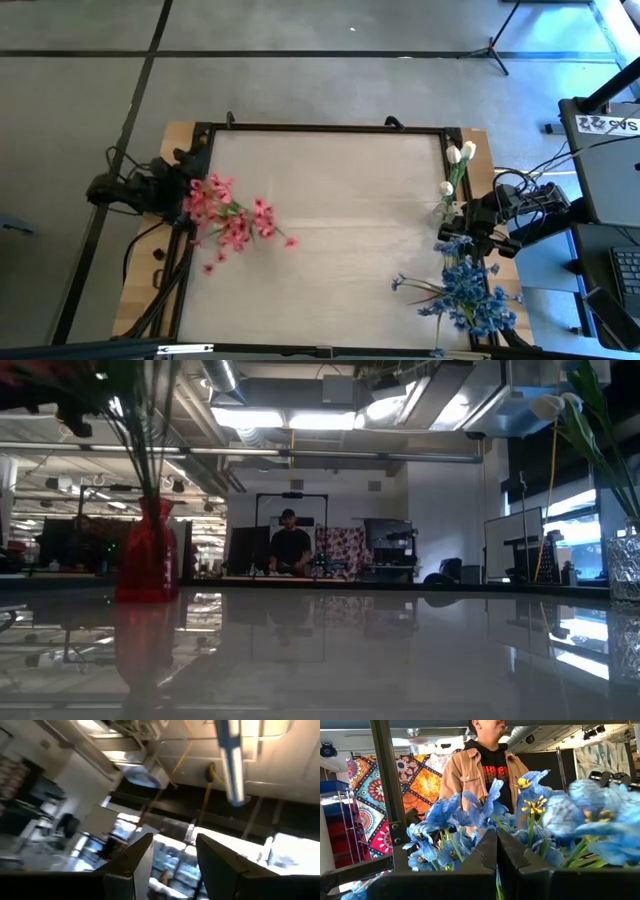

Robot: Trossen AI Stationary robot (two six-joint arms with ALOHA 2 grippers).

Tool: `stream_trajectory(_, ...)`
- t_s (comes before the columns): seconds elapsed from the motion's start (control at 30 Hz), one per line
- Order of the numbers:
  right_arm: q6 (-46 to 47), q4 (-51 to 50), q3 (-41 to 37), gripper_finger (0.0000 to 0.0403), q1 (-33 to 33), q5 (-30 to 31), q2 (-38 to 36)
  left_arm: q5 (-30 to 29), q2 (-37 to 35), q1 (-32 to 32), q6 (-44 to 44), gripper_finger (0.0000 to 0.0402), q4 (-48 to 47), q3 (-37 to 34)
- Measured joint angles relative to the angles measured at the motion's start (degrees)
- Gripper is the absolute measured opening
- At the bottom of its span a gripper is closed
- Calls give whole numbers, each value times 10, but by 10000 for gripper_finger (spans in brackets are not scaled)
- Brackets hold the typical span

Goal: Sort flowers into vase by color
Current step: Return to Home Position

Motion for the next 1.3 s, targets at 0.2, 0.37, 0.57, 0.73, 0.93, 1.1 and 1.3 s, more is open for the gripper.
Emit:
stream_trajectory(0.2, 0, -10, 1, 1, 0, 1, 0, -21, 0, 50, -11, 146, -1, -1)
stream_trajectory(0.37, 0, -12, 1, 1, 0, 0, 0, -108, 0, 86, 5, 146, -23, -1)
stream_trajectory(0.57, 0, -12, 1, 1, 0, 0, 0, -184, 0, 131, -4, 146, -98, 0)
stream_trajectory(0.73, 0, -12, 1, 1, 0, 0, 0, -185, 0, 154, -74, 146, -214, 0)
stream_trajectory(0.93, 0, -12, 1, 1, 0, 0, 0, -184, 0, 164, -186, 146, -364, 0)
stream_trajectory(1.1, 0, -12, 1, 1, 0, 0, 0, -180, 0, 165, -267, 146, -462, 0)
stream_trajectory(1.3, 0, -11, 1, 1, 0, 0, 0, -183, 3, 164, -311, 146, -513, 1)
